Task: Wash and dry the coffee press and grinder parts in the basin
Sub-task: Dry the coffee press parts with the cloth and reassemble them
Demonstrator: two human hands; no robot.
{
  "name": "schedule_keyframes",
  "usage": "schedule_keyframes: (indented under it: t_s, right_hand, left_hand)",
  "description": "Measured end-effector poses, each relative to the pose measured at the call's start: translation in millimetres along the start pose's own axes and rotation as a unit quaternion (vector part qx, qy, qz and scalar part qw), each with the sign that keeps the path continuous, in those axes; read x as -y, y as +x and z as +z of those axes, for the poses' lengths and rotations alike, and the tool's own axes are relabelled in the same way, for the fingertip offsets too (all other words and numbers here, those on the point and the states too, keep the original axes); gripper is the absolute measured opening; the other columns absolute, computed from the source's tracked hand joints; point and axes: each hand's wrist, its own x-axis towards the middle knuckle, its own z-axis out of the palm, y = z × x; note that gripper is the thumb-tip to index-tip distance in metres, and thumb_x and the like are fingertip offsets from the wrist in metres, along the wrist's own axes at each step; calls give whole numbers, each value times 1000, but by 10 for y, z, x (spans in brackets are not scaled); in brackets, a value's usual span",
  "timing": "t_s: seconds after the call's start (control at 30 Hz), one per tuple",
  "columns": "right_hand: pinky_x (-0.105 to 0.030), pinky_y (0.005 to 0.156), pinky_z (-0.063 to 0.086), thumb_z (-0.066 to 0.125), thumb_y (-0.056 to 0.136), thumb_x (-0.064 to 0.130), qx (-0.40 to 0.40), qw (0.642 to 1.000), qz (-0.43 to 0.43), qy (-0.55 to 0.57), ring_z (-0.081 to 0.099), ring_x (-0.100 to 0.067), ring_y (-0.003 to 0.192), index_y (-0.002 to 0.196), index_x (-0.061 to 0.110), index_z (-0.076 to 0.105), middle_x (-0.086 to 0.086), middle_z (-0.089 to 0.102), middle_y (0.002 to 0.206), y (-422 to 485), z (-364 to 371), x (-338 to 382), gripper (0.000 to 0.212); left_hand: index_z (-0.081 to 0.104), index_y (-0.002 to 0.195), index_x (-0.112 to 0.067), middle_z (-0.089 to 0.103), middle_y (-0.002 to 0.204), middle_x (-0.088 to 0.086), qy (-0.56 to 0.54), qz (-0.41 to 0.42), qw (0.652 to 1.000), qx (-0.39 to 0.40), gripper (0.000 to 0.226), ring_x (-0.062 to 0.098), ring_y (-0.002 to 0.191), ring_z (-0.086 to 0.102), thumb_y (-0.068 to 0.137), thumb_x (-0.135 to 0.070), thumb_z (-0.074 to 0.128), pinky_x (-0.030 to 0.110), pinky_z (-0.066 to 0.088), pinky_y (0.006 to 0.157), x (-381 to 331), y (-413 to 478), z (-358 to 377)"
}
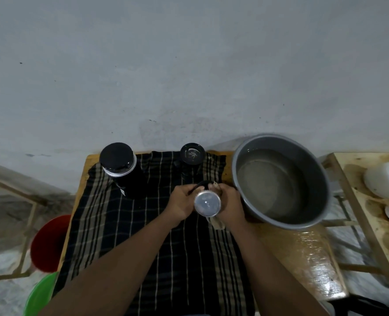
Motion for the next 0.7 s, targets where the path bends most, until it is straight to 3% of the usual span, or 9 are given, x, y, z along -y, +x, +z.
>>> schedule_keyframes:
  t_s: [0.1, 0.2, 0.3, 0.37, 0.47, 0.57, 0.63, 0.7]
  right_hand:
    - [-30, 74, 56, 71, 93, 27, -12, 984, 69, 163, 70, -12, 80, 86, 18, 73, 6, 76, 80, -54, -15, 71, 12]
    - [-27, 77, 57, 77, 89, 25, -39, 984, 58, 163, 72, -14, 86, 100, 16, 78, 0, 77, 91, -121, -54, 101, 14]
    - [-6, 71, 44, 80, 85, 20, -98, 994, -39, 17, 60, -1, 80, 100, 8, 76, -1, 65, 90, -135, -73, 93, 20]
    - [-3, 70, 41, 81, 84, 12, -93, 993, -74, 2, 56, 4, 78, 101, 4, 75, -1, 56, 88, -169, -51, 135, 20]
    - [-5, 68, 42, 74, 90, 8, -59, 992, -103, 43, 55, 7, 76, 91, 10, 76, -1, 53, 85, -212, -15, 165, 3]
    - [-19, 63, 44, 64, 98, 22, -70, 991, -25, 108, 55, 0, 65, 69, 22, 67, 4, 57, 71, -231, -25, 114, 30]
    - [-30, 66, 54, 61, 100, 30, -122, 967, 93, 204, 67, -11, 71, 80, 14, 74, 0, 71, 74, -220, -3, 110, 30]
    - [-35, 77, 58, 57, 102, 36, -153, 924, 185, 298, 73, -20, 87, 98, 14, 77, -5, 78, 90, -188, 27, 118, 30]
  left_hand:
    - [71, 113, 0, 74, 97, 13, -132, -81, 988, -18, 21, 21, 87, 69, 100, -11, 60, 29, 57, 77, -126, -20, 51]
    - [65, 120, 3, 69, 115, 22, -258, -169, 951, 32, 26, 29, 93, 67, 103, -14, 54, 35, 58, 78, -244, -9, -38]
    - [61, 131, -3, 65, 124, 23, -191, -264, 937, 123, 47, 34, 97, 68, 104, -38, 45, 40, 56, 81, -352, -41, -159]
    - [64, 128, -11, 69, 119, 19, -133, -260, 941, 172, 56, 36, 99, 70, 101, -55, 44, 43, 59, 79, -447, -74, -122]
    - [66, 119, -10, 71, 93, 11, -79, -211, 969, 101, 49, 22, 73, 66, 105, -50, 41, 33, 55, 59, -500, -102, -14]
    - [63, 121, -11, 64, 82, 5, -42, -179, 982, 49, 43, 15, 59, 52, 107, -41, 35, 25, 34, 48, -493, -86, 8]
    - [64, 120, -12, 61, 85, 6, -15, -165, 986, 33, 45, 14, 64, 49, 106, -36, 29, 27, 37, 53, -499, -80, 37]
    - [67, 114, -14, 65, 92, 5, -10, -139, 989, 38, 49, 15, 76, 58, 103, -39, 26, 30, 50, 68, -516, -85, 87]
